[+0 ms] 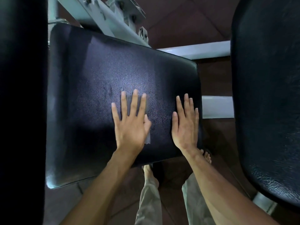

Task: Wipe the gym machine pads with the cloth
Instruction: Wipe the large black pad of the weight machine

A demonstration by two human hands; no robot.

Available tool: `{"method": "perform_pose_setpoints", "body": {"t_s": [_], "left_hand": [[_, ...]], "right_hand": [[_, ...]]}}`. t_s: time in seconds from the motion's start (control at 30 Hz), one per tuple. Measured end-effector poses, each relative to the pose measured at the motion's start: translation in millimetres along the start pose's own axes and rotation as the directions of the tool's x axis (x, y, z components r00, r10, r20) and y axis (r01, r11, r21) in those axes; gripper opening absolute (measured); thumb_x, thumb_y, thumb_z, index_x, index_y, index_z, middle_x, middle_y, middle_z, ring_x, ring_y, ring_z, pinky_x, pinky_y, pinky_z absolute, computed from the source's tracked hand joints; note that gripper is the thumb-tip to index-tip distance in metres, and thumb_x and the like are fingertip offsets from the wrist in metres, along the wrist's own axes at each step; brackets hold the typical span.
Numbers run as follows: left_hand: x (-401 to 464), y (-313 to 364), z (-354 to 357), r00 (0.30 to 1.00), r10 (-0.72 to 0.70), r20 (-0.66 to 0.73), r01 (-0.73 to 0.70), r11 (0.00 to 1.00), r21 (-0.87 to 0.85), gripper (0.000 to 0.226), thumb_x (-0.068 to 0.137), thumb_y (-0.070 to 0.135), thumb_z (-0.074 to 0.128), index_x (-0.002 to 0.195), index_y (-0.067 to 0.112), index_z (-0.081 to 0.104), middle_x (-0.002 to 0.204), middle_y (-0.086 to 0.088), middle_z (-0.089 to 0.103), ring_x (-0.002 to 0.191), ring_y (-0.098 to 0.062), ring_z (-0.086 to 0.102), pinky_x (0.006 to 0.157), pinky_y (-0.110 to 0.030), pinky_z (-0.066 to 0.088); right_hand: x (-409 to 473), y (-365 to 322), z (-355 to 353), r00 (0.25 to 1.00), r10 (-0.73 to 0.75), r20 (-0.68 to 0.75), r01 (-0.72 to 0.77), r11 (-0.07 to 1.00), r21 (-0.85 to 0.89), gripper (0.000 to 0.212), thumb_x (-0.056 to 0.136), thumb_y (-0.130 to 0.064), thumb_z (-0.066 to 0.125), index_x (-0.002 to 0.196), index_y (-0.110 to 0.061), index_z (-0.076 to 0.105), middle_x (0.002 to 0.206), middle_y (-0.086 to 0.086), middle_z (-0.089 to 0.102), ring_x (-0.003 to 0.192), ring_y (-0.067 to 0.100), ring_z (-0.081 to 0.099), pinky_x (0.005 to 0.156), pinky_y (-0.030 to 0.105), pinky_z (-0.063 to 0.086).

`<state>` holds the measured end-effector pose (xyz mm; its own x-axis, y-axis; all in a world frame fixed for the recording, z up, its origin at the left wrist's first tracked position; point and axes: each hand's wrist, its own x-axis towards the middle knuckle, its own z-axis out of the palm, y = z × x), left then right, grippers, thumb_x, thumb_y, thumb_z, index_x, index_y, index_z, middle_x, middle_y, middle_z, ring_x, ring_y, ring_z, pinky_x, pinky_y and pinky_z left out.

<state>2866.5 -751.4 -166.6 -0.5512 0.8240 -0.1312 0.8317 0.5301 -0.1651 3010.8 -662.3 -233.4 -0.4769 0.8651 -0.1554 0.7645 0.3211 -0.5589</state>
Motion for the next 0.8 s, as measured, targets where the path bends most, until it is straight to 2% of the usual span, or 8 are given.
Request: {"method": "perform_pose_setpoints", "body": {"t_s": [0.1, 0.2, 0.3, 0.4, 0.5, 0.63, 0.73, 0.8], "left_hand": [[-50.0, -1.9, 0.9, 0.995, -0.094, 0.017, 0.095, 0.995, -0.029, 0.063, 0.100, 0.037, 0.031, 0.159, 0.024, 0.012, 0.168, -0.002, 0.010, 0.155, -0.033, 0.005, 0.121, -0.057, 0.008], [-76.2, 23.7, 7.2, 0.994, -0.092, 0.050, 0.098, 0.989, -0.113, 0.068, 0.101, 0.044, 0.029, 0.159, 0.021, 0.003, 0.168, -0.005, 0.002, 0.154, -0.033, -0.006, 0.123, -0.055, 0.009], [-39.2, 49.8, 8.8, 0.998, -0.047, 0.044, 0.053, 0.989, -0.138, 0.064, 0.104, 0.047, 0.024, 0.159, 0.020, 0.007, 0.168, -0.008, 0.002, 0.154, -0.033, -0.005, 0.123, -0.054, 0.004], [40.1, 38.9, -1.1, 1.000, 0.020, 0.015, -0.018, 0.993, -0.118, 0.059, 0.106, 0.043, 0.019, 0.159, 0.022, 0.006, 0.168, -0.006, 0.001, 0.154, -0.033, -0.004, 0.123, -0.056, -0.001], [90.4, -4.9, -12.0, 0.998, -0.069, 0.016, 0.070, 0.995, -0.072, 0.059, 0.105, 0.044, 0.012, 0.159, 0.023, -0.001, 0.168, -0.003, -0.006, 0.153, -0.034, -0.010, 0.121, -0.057, -0.008], [27.1, -22.9, -15.7, 0.969, -0.246, 0.006, 0.244, 0.960, -0.133, 0.059, 0.107, 0.043, 0.016, 0.159, 0.022, 0.000, 0.168, -0.004, -0.005, 0.153, -0.037, -0.008, 0.122, -0.057, -0.004], [-44.1, 20.0, -2.8, 0.988, -0.154, 0.016, 0.154, 0.978, -0.138, 0.060, 0.106, 0.040, 0.025, 0.159, 0.019, 0.007, 0.168, -0.007, 0.001, 0.154, -0.038, -0.002, 0.123, -0.056, 0.004], [-42.7, 42.9, 5.9, 0.999, -0.033, 0.029, 0.037, 0.988, -0.147, 0.060, 0.105, 0.040, 0.024, 0.159, 0.021, 0.008, 0.168, -0.005, 0.000, 0.154, -0.036, -0.003, 0.123, -0.054, 0.002]], "right_hand": [[-0.6, -0.8, 0.1, 1.000, 0.004, 0.001, -0.004, 1.000, -0.007, 0.053, 0.105, -0.034, 0.024, 0.157, -0.026, 0.016, 0.167, 0.000, 0.006, 0.154, 0.014, -0.001, 0.126, 0.043, 0.006], [-0.6, -2.0, -0.1, 1.000, 0.007, -0.008, -0.007, 1.000, -0.008, 0.053, 0.105, -0.034, 0.024, 0.157, -0.025, 0.017, 0.167, 0.001, 0.007, 0.154, 0.015, 0.000, 0.126, 0.043, 0.007], [-1.2, -0.7, 0.0, 1.000, -0.001, -0.006, 0.001, 1.000, -0.002, 0.053, 0.105, -0.035, 0.022, 0.157, -0.025, 0.017, 0.167, 0.000, 0.007, 0.154, 0.014, 0.000, 0.126, 0.044, 0.008], [-0.4, 0.8, 0.3, 1.000, -0.007, -0.001, 0.007, 1.000, 0.000, 0.054, 0.105, -0.035, 0.022, 0.157, -0.026, 0.016, 0.167, 0.000, 0.006, 0.154, 0.014, -0.001, 0.126, 0.045, 0.007], [-0.3, 2.1, 0.3, 1.000, -0.009, -0.007, 0.009, 1.000, -0.014, 0.053, 0.104, -0.033, 0.024, 0.157, -0.025, 0.018, 0.167, 0.001, 0.008, 0.154, 0.015, 0.001, 0.126, 0.045, 0.008], [-1.0, -0.1, -0.8, 1.000, -0.001, -0.005, 0.001, 1.000, -0.024, 0.053, 0.105, -0.034, 0.024, 0.157, -0.025, 0.017, 0.167, 0.001, 0.008, 0.154, 0.015, 0.002, 0.126, 0.045, 0.009], [-1.5, -0.3, -1.4, 1.000, -0.001, -0.004, 0.001, 1.000, -0.023, 0.053, 0.105, -0.033, 0.024, 0.157, -0.025, 0.017, 0.167, 0.001, 0.008, 0.154, 0.015, 0.001, 0.126, 0.044, 0.008], [-1.3, 0.7, -1.8, 1.000, -0.001, -0.001, 0.001, 1.000, -0.004, 0.053, 0.104, -0.034, 0.023, 0.157, -0.025, 0.018, 0.167, 0.001, 0.008, 0.154, 0.014, 0.000, 0.126, 0.043, 0.006]]}}
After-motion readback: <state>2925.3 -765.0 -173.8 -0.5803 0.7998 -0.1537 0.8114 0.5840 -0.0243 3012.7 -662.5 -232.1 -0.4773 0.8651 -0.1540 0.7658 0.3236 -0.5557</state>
